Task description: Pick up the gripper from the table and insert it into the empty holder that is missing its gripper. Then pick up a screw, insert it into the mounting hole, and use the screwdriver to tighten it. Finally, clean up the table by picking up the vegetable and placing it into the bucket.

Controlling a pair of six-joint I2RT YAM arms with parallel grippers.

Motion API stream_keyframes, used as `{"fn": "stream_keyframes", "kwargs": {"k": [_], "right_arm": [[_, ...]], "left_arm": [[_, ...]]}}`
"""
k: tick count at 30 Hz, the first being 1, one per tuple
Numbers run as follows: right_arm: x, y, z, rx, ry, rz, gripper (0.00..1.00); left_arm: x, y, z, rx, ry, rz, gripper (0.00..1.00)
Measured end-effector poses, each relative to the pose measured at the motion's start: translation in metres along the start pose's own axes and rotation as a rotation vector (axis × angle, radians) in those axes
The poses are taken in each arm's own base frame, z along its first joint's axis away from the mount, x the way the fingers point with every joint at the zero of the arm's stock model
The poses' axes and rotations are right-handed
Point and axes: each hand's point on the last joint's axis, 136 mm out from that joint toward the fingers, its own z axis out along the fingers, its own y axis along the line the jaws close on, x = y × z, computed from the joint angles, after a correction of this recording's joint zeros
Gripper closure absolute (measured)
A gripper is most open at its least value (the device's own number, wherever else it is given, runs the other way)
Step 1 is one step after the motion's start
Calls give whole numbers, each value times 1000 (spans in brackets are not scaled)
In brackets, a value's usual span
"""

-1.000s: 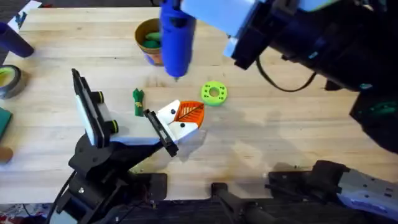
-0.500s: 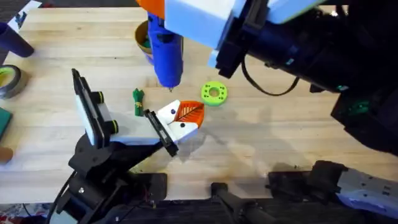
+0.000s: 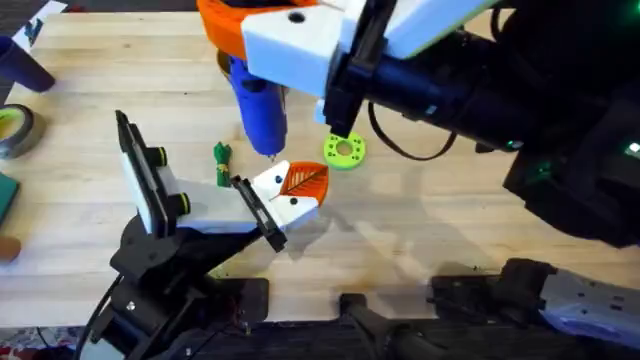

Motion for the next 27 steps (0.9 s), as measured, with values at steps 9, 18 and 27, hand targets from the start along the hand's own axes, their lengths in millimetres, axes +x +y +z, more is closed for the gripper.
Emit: {"fn": "stream_keyframes", "kwargs": {"k": [9,18,27], "right_arm": [[12,-1,0,5,47,12,977],[14,1,1,-2,53,16,977],[34,5,6,-11,118,32,977]], "left_arm": [[0,0,0,0,0,0,985],[0,0,0,0,0,0,985],[0,0,0,0,0,0,985]]}}
